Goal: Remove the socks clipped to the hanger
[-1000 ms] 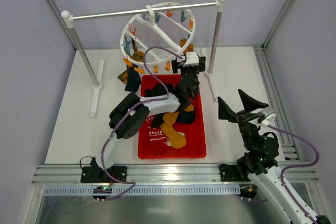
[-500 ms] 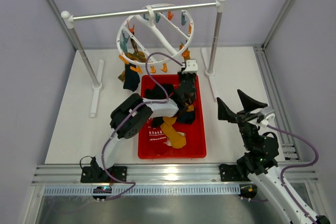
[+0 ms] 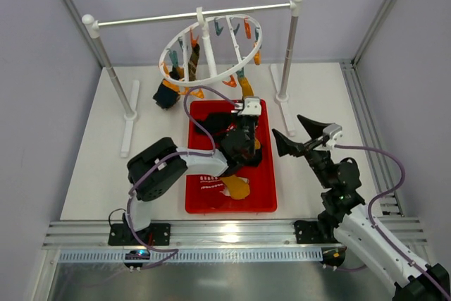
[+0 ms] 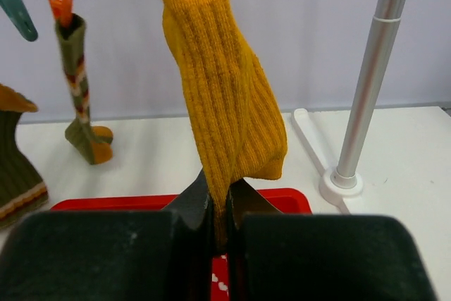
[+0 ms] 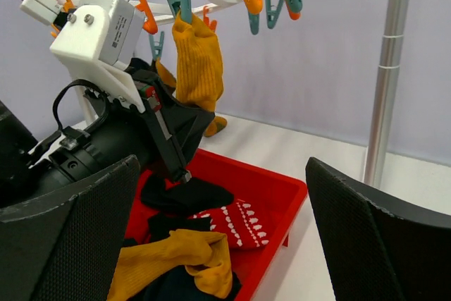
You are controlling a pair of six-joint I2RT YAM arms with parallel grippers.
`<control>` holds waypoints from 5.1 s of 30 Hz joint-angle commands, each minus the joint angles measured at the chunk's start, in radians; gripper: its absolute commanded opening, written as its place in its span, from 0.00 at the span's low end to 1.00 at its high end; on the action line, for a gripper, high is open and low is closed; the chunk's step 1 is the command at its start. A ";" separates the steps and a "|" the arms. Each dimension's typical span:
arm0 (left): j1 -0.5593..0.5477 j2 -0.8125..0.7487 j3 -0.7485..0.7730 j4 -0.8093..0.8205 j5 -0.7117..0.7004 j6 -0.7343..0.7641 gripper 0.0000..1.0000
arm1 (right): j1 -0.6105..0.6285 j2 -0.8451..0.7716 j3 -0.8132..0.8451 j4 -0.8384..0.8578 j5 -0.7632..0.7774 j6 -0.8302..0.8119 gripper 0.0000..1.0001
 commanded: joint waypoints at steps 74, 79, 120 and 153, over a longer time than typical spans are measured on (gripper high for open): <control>0.200 -0.519 -0.406 -0.364 0.697 -0.496 0.00 | 0.314 0.913 1.147 -0.515 0.430 -0.238 0.93; 0.199 -0.524 -0.407 -0.369 0.703 -0.501 0.00 | 0.354 0.951 1.165 -0.493 0.566 -0.273 0.91; 0.199 -0.533 -0.396 -0.425 0.708 -0.501 0.00 | 0.493 1.066 1.161 -0.222 0.872 -0.514 0.07; 0.110 -0.777 -0.616 -0.718 0.826 -0.565 0.00 | 0.490 0.692 0.707 -0.064 0.958 -0.465 1.00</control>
